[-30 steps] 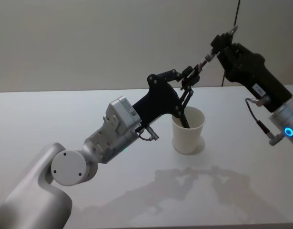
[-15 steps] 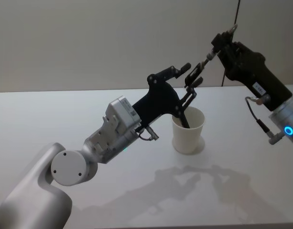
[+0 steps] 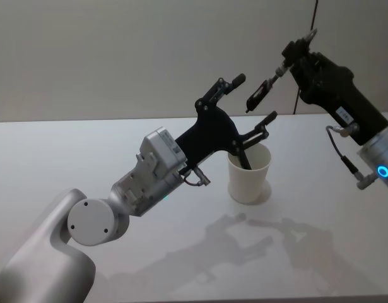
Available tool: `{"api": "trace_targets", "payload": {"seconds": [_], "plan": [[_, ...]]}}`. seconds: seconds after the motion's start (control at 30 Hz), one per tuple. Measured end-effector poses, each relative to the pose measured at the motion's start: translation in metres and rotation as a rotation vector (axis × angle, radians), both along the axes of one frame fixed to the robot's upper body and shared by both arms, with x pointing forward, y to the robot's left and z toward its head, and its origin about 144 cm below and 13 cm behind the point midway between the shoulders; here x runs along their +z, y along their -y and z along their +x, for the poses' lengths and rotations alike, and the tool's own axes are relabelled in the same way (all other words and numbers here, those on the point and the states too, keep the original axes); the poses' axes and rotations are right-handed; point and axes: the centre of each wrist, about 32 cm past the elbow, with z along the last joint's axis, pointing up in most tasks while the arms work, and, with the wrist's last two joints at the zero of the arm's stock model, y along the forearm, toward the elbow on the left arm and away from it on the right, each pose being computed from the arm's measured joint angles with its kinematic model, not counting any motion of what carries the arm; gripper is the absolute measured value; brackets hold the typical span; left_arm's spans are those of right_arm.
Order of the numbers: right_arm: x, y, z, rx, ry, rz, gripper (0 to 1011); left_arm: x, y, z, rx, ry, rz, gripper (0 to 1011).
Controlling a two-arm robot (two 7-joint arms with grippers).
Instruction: Place the pen into the pen holder.
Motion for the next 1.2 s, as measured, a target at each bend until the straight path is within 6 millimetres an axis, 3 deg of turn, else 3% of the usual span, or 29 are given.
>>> {"api": "trace_targets", "payload": {"seconds": [0.23,0.67,1.2], "plan": [[-0.001,0.000,-0.001,-0.043,0.018,-0.022,129,0.000,0.000,0.000,0.000,0.000,0.000,1003],[-0.009,0.006,-0.003,-0.181,0.051,-0.094,129,0.000,0.000,0.000,0.000,0.000,0.000,1003],[-0.035,0.023,0.002,-0.287,0.028,-0.166,129,0.000,0.000,0.000,0.000,0.000,0.000,1003]]}}
